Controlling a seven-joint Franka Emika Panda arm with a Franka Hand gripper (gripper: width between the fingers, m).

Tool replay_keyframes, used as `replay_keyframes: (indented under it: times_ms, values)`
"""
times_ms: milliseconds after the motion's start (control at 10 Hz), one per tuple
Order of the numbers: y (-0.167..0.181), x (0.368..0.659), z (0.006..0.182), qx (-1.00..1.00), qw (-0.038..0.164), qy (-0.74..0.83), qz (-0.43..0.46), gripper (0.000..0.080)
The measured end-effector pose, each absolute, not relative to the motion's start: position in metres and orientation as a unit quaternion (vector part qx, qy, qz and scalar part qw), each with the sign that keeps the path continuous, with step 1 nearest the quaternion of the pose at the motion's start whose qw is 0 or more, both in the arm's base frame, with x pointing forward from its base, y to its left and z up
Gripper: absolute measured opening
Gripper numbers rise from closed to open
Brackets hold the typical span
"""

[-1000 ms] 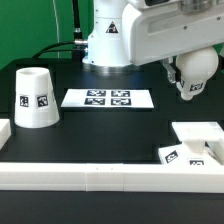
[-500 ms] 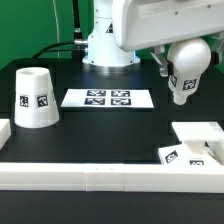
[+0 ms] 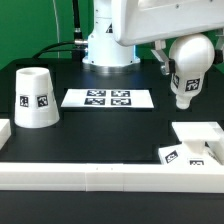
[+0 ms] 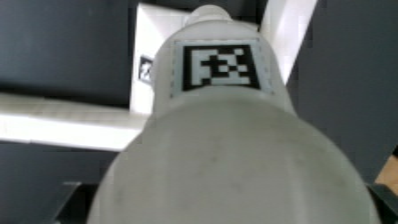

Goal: Assemble lamp

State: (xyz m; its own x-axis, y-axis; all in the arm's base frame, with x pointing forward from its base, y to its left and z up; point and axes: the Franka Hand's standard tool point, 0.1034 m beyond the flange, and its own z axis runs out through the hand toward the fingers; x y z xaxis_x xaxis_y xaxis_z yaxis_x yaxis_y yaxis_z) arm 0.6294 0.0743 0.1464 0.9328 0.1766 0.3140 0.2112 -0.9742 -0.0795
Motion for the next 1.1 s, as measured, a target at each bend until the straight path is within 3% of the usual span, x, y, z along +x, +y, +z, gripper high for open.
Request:
replay_keyframes:
  times_ms: [600,1100]
  values:
    - [0.082,0.642,0.146,-0.978,0.056,-0.103,-0.170,0.0576]
    - [0.085,0.647,0.133,-0.979,0.058,-0.102,-0.167,0.0576]
